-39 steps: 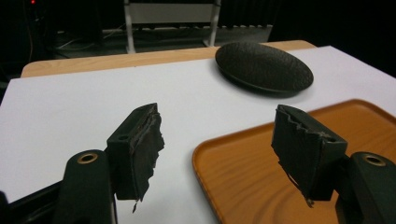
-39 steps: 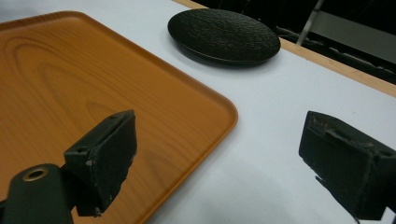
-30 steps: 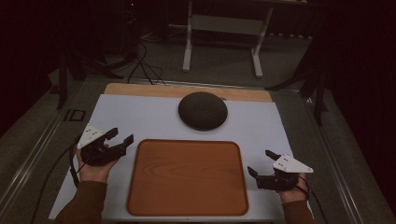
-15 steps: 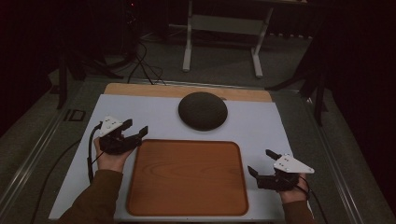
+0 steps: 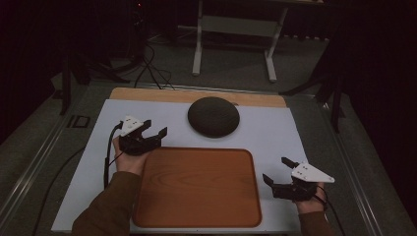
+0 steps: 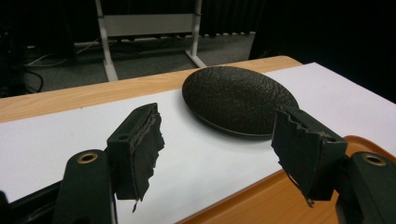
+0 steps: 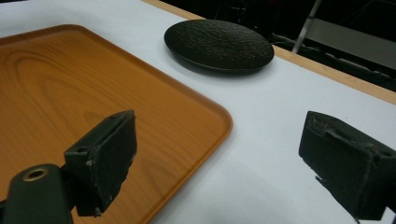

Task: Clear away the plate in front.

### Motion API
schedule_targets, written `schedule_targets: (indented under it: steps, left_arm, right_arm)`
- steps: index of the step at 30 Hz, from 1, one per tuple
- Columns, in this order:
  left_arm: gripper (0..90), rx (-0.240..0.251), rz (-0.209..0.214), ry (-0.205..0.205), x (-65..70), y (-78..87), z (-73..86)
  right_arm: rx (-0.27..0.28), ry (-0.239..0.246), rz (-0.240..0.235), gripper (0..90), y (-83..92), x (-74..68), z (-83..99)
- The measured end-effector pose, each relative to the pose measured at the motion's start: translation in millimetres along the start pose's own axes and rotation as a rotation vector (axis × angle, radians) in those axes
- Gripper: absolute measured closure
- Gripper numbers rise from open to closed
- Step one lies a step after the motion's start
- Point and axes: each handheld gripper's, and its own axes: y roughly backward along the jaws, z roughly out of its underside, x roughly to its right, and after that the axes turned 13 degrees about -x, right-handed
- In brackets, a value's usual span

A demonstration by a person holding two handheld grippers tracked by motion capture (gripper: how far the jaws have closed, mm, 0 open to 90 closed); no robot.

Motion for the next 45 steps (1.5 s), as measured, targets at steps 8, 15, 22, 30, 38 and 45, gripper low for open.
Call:
schedule_targets:
  steps: [8, 15, 22, 30, 38, 45]
  left_arm:
    - [33.3, -0.006, 0.011, -0.001, 8.4, -20.0, -6.4]
    - [33.4, -0.008, 0.01, 0.001, 10.7, -34.9, -12.0]
    - [33.4, -0.021, 0.0, -0.011, 14.4, -51.9, -19.4]
    - [33.4, -0.045, 0.007, -0.013, 20.2, -70.3, -22.9]
    - [33.6, -0.076, 0.005, -0.004, 21.6, -90.3, -25.5]
    - [33.8, -0.08, -0.004, 0.032, 20.3, -106.9, -28.8]
  right_arm:
    - [0.0, 0.003, -0.006, 11.1, 0.8, -0.4, -0.2]
    - [0.0, 0.007, -0.007, 11.1, 1.2, -1.2, -0.8]
    - [0.004, 0.007, -0.008, 11.1, 2.0, -0.5, -0.8]
    - [0.008, 0.003, -0.015, 11.1, 2.3, -0.4, -1.1]
    - [0.007, 0.001, -0.013, 11.1, 2.5, 0.3, -0.7]
    - [0.01, -0.007, -0.022, 11.1, 2.3, 1.1, -0.4]
